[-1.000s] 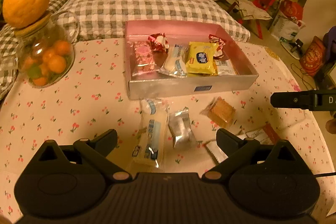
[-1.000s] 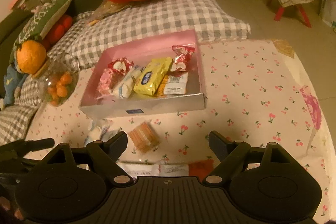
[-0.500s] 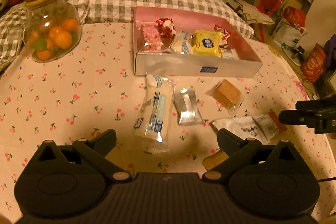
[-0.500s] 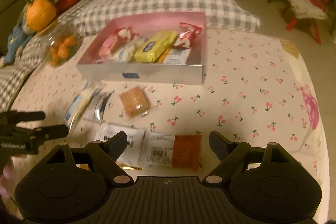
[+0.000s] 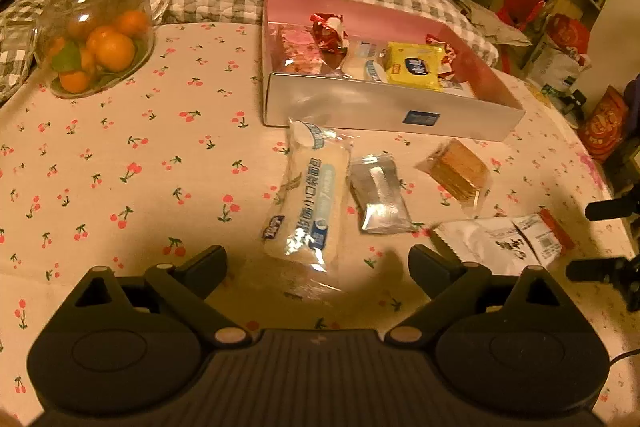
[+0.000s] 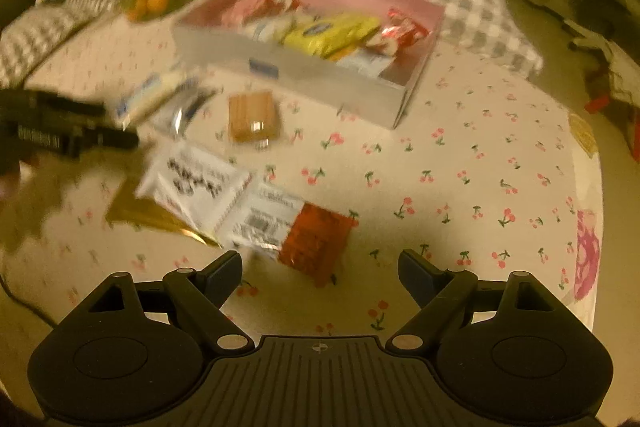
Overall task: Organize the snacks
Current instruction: 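Grasp another white-and-blue bread packet with the left tool while the right tool grasps a red-and-white packet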
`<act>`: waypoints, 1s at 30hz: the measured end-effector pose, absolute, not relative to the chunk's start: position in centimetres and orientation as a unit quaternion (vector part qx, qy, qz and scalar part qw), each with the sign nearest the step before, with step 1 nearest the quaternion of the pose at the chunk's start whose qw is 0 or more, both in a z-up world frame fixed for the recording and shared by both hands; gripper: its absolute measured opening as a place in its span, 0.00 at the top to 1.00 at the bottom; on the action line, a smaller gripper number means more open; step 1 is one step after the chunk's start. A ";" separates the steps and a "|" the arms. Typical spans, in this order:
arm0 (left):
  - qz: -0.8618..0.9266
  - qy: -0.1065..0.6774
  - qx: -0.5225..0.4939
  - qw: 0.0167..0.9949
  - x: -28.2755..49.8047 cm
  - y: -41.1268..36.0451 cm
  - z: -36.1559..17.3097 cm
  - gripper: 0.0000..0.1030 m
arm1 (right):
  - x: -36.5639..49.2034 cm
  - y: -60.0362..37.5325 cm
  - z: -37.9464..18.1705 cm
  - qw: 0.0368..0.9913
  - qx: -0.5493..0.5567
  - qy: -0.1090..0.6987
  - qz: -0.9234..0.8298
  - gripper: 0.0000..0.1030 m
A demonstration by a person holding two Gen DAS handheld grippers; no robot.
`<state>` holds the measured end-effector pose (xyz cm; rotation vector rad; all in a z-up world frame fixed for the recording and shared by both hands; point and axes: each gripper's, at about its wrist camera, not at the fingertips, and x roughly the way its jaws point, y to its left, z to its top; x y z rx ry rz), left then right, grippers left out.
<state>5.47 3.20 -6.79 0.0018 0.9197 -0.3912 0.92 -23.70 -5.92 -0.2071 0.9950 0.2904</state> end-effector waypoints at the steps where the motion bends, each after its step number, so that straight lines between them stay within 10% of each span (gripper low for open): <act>1: -0.186 0.440 0.003 0.879 5.6 3.2 -6.8 0.07 | 1.0 -23.6 -6.3 0.861 -0.110 0.477 0.138 0.15; 30: -0.111 0.421 0.036 0.899 7.8 3.7 -7.0 0.32 | 6.7 -24.5 -7.9 0.888 -0.014 0.456 0.061 0.11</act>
